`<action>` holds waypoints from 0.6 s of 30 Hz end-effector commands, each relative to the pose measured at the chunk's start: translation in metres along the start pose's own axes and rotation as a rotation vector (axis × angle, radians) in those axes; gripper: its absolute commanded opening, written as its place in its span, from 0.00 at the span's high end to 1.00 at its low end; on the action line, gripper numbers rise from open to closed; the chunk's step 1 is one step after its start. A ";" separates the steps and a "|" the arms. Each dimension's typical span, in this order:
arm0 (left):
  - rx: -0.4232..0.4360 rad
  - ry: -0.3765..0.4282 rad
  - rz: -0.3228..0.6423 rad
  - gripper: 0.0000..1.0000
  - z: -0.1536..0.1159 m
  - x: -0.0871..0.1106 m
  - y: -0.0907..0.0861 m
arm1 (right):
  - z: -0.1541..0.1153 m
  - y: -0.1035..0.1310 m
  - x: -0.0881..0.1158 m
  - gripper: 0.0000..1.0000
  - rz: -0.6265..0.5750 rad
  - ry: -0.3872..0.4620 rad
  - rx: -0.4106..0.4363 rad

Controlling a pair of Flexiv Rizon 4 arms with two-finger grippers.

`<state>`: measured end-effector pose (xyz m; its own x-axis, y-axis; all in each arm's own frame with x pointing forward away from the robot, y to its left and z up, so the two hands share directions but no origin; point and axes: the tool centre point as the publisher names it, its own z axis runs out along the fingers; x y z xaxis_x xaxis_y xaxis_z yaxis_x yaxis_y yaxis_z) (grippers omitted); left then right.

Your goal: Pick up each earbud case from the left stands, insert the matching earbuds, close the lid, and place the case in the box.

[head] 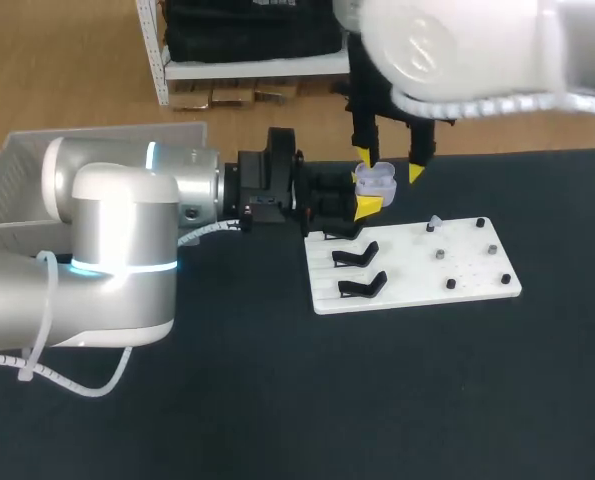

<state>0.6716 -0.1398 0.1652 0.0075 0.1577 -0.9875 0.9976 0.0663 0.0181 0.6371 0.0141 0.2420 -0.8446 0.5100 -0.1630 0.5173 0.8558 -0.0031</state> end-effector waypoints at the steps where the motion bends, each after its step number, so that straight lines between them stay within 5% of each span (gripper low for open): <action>1: -0.006 -0.001 0.000 1.00 0.000 0.000 -0.001 | -0.004 -0.045 0.012 0.00 -0.050 -0.072 -0.311; 8: -0.006 -0.001 0.000 1.00 0.000 0.000 -0.001 | -0.017 -0.057 0.010 0.00 -0.082 -0.169 -0.413; 18: -0.006 -0.001 0.000 1.00 0.000 0.000 -0.001 | -0.020 -0.060 0.005 0.00 -0.060 -0.198 -0.410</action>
<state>0.6716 -0.1397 0.1652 0.0074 0.1576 -0.9875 0.9976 0.0663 0.0181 0.6040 -0.0276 0.2637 -0.8184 0.4620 -0.3418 0.4181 0.8867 0.1973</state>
